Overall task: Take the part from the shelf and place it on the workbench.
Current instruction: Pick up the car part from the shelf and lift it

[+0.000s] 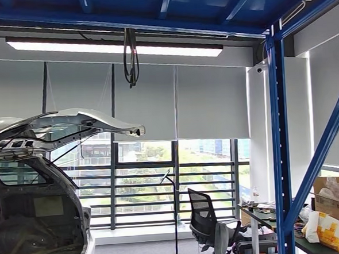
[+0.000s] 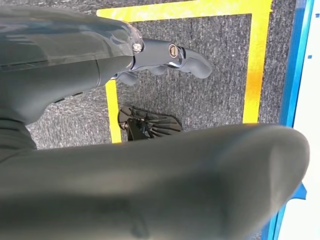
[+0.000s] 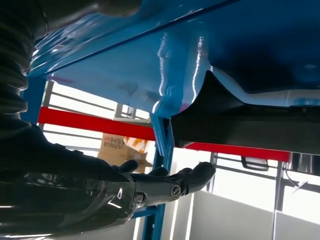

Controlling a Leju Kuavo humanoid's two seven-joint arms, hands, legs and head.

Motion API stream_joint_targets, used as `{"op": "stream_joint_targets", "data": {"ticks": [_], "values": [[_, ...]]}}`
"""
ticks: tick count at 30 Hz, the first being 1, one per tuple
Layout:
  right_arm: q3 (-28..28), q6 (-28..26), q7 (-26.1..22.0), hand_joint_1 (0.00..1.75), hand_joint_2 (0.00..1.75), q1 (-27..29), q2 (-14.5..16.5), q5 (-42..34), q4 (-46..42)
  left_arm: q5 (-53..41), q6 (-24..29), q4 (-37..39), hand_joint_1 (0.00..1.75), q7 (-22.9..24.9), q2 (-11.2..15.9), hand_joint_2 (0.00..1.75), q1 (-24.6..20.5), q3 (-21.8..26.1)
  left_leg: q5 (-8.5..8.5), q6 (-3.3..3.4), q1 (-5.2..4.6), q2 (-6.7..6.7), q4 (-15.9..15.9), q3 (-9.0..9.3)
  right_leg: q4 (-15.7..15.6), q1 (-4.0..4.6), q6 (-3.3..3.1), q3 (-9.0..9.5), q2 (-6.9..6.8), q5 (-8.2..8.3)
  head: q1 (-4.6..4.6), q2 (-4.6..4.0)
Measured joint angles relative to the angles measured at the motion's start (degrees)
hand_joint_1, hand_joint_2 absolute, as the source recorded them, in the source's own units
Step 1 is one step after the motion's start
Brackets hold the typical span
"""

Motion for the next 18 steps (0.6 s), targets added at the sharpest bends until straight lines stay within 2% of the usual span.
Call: {"op": "stream_joint_targets", "data": {"ticks": [10,18], "values": [[0.0,-1.3,3.4,0.0,1.75,-1.0,0.6,0.7,0.3,-0.4,-0.1,0.0,0.0,-0.5,0.1,0.0,0.0,-0.6,0.0,0.0,0.0,0.0,0.0,0.0,0.0,0.0,0.0,0.0,0.02,0.0,0.0,0.0],[0.7,-0.8,3.2,0.0,1.75,-2.8,0.7,0.8,0.3,-0.9,-0.1,0.0,0.0,-0.6,0.1,0.0,-0.1,-0.6,0.02,-0.01,0.0,0.0,0.0,0.02,0.0,0.0,0.0,0.01,0.0,0.0,0.0,0.0]]}}
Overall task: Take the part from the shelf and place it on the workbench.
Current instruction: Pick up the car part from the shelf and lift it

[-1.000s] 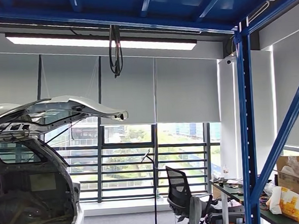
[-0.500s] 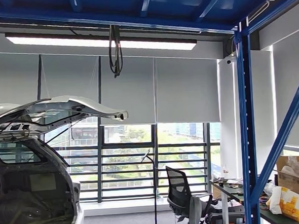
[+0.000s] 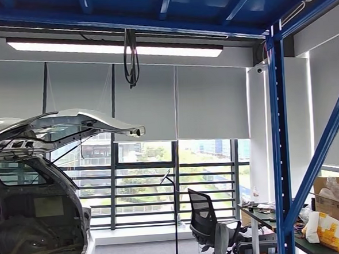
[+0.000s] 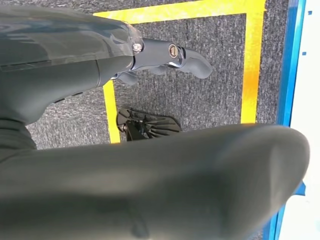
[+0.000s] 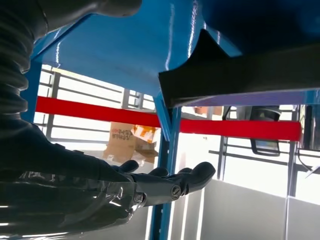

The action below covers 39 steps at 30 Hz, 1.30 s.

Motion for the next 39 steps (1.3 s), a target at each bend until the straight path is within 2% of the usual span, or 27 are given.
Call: {"op": "stream_joint_targets", "data": {"ticks": [7,17,39], "values": [[0.2,1.6,-1.9,0.0,1.75,-1.1,0.3,-0.7,0.8,-0.1,-0.3,0.0,0.0,-0.2,0.0,0.0,0.0,0.0,0.0,0.0,0.0,0.0,0.0,-0.03,0.0,0.0,0.0,-0.03,0.02,0.0,0.0,0.0],[0.6,3.0,-6.5,0.0,1.75,-10.9,4.1,-1.6,14.3,-0.6,-0.9,0.0,0.0,-0.6,-0.1,0.0,-1.0,-0.1,0.05,-0.08,0.0,0.03,0.0,0.05,0.1,0.0,-0.01,-0.02,0.04,0.01,0.0,0.0],[5.4,3.2,-7.8,0.0,1.75,-21.7,9.6,-1.8,29.4,-0.2,-1.2,0.0,0.0,-0.7,-1.4,0.0,-2.4,-0.3,0.06,-0.1,0.02,0.05,0.0,0.22,0.1,0.02,-0.01,0.09,0.08,0.0,0.0,0.0]]}}
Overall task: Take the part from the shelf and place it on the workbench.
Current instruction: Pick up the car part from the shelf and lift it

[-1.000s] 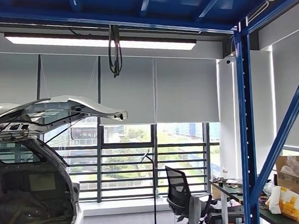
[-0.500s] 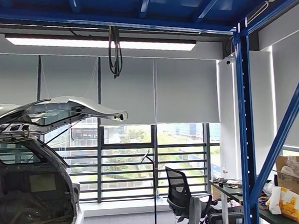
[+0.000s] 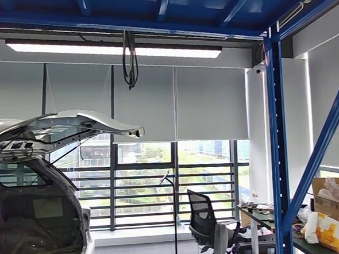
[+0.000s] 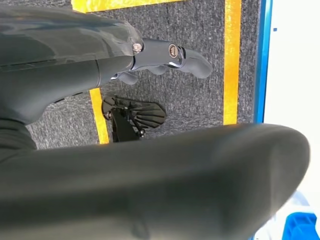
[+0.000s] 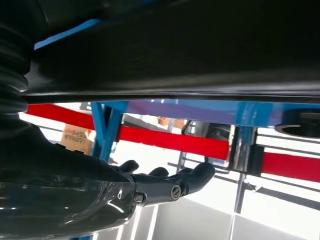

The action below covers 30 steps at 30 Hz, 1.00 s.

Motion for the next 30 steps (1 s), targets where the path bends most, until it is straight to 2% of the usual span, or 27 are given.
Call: {"op": "stream_joint_targets", "data": {"ticks": [7,11,16,26,30], "values": [[1.0,0.1,-1.5,0.01,1.75,-1.7,1.7,-1.4,2.8,0.0,0.0,0.0,0.0,0.0,-0.3,0.0,-0.4,-0.4,0.0,0.0,0.01,0.0,0.0,0.01,0.0,0.0,0.0,0.01,0.0,0.0,0.0,0.0],[1.9,0.8,-2.7,1.75,1.75,-2.5,2.5,-2.9,4.4,0.0,0.0,0.0,0.0,-0.1,-0.5,0.0,-0.5,-0.6,0.0,0.0,0.01,0.02,0.0,0.04,0.0,0.0,0.0,0.01,0.02,0.0,0.0,0.0],[3.0,1.7,-3.5,1.75,1.75,-3.1,3.3,-4.6,6.7,0.1,0.0,0.0,0.0,-0.2,-0.7,0.0,-0.6,-0.8,0.0,-0.01,0.01,0.02,0.0,0.04,0.0,0.01,0.0,0.01,0.02,0.0,0.0,0.0],[3.8,-0.2,-3.6,1.75,1.75,-4.2,3.1,-6.4,8.2,0.0,0.3,0.0,0.0,-1.1,-1.0,0.0,-0.6,-1.4,0.0,-0.01,0.0,0.02,0.0,0.06,0.0,0.01,-0.01,0.04,0.0,-0.01,0.0,0.0],[4.2,-0.4,-2.4,1.75,1.75,-3.1,2.5,-6.2,6.6,-0.7,1.2,0.0,0.0,-2.7,-1.1,1.75,-0.5,-2.1,0.0,0.0,0.0,0.0,0.0,0.06,0.0,0.01,-0.01,0.05,-0.03,-0.01,0.0,0.0]]}}
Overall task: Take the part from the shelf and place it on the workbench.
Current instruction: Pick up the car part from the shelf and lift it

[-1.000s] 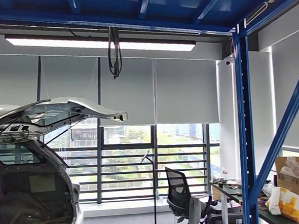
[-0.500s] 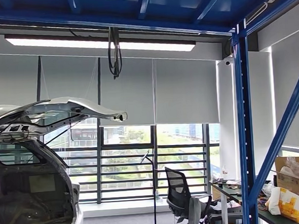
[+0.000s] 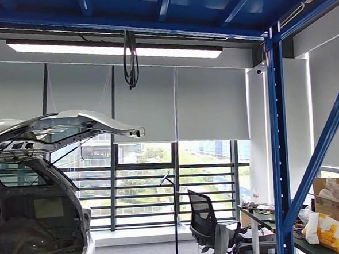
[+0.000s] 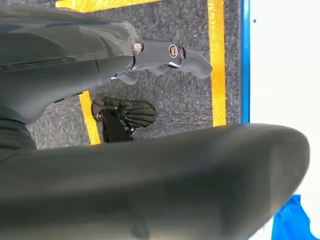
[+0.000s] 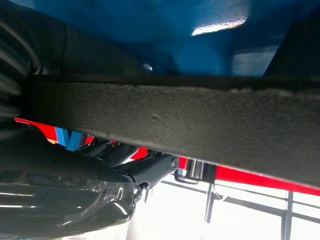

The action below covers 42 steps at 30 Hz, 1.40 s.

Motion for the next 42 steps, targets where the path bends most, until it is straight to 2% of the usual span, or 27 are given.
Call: {"op": "stream_joint_targets", "data": {"ticks": [13,17,19,25,29,31,35,42], "values": [[0.1,1.2,1.2,1.75,1.75,4.3,-2.3,0.7,-9.8,0.6,1.0,0.0,0.0,-1.5,-0.1,1.75,-0.1,-1.1,0.0,0.0,0.0,0.01,0.0,-0.13,0.0,0.01,0.0,-0.12,0.02,0.0,0.0,0.0],[-0.1,1.0,0.1,1.75,1.75,5.9,-2.7,-2.1,-13.4,1.6,1.2,0.0,0.0,-1.1,-0.1,1.75,0.0,-1.1,0.0,0.0,0.01,0.01,0.0,-0.25,0.0,0.01,0.0,-0.21,0.02,0.0,0.0,0.0],[-0.8,2.1,-3.0,1.75,1.75,7.9,-2.7,-9.1,-18.3,2.1,1.5,0.0,0.0,-1.1,-0.1,1.75,0.1,-1.0,0.0,0.0,0.01,0.01,0.0,-0.34,0.0,0.01,0.0,-0.29,0.01,0.0,0.0,0.0],[-4.1,9.5,-13.6,1.75,1.75,13.7,-1.9,-38.5,-37.9,2.9,2.2,0.0,0.0,-1.7,0.0,1.75,0.8,-1.0,-0.01,-0.01,0.01,-0.02,0.0,-0.53,0.1,0.01,-0.05,-0.49,-0.04,-0.04,0.0,0.0],[-5.9,19.4,-21.4,1.75,1.75,17.9,-0.6,-65.1,-47.1,4.8,1.8,0.0,0.0,-3.2,0.0,1.75,0.9,-0.6,-0.05,-0.05,0.01,-0.03,0.0,-0.52,0.1,0.01,-0.09,-0.5,-0.03,-0.07,0.0,0.0],[-6.1,24.1,-23.0,1.75,1.75,19.6,-0.6,-73.1,-49.5,5.6,1.7,0.0,0.0,-4.0,0.1,1.75,1.0,-0.3,-0.05,-0.05,0.01,-0.03,0.0,-0.51,0.1,0.01,-0.11,-0.5,-0.02,-0.08,0.0,0.0],[-6.0,28.5,-24.9,1.75,1.75,22.1,-0.6,-79.9,-52.2,6.0,2.0,0.0,0.0,-5.6,0.2,1.75,1.0,0.0,-0.04,-0.05,0.01,-0.02,0.0,-0.5,0.1,0.01,-0.1,-0.49,-0.02,-0.08,0.0,0.0],[-4.7,33.0,-25.0,1.75,1.75,23.0,-0.8,-85.7,-53.2,5.7,2.7,0.0,0.0,-6.9,0.2,1.75,0.9,0.0,-0.03,-0.08,0.01,-0.02,0.0,-0.48,0.1,0.01,-0.11,-0.5,-0.02,-0.08,0.0,0.0]]}}
